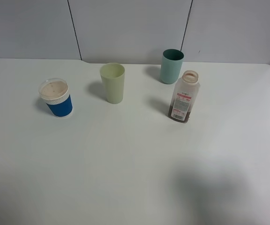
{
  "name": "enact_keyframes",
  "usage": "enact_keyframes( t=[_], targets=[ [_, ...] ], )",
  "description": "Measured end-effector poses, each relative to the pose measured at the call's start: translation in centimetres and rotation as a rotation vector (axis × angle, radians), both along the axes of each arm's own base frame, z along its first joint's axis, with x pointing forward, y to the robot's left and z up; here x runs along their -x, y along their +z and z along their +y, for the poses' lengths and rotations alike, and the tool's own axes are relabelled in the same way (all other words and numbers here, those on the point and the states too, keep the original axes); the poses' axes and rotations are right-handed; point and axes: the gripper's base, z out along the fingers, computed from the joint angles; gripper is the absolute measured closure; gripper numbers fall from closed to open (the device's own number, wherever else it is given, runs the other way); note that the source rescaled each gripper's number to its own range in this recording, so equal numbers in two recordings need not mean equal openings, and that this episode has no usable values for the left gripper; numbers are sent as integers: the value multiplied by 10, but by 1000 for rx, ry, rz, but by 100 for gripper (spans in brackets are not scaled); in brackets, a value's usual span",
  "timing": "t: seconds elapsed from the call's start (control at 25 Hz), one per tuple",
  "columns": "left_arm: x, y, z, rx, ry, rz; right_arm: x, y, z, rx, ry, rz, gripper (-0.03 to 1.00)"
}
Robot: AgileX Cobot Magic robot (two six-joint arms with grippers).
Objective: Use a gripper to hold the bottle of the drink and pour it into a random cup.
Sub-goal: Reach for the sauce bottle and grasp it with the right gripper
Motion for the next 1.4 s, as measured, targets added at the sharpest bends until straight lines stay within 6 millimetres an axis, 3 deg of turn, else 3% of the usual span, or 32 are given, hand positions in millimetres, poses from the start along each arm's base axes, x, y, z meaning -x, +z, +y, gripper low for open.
enact_keyframes(
  t=[1.4],
  targets=[
    [0, 0, 0, 0, 0, 0, 0, 0, 0, 0, 0, 0, -3]
  ],
)
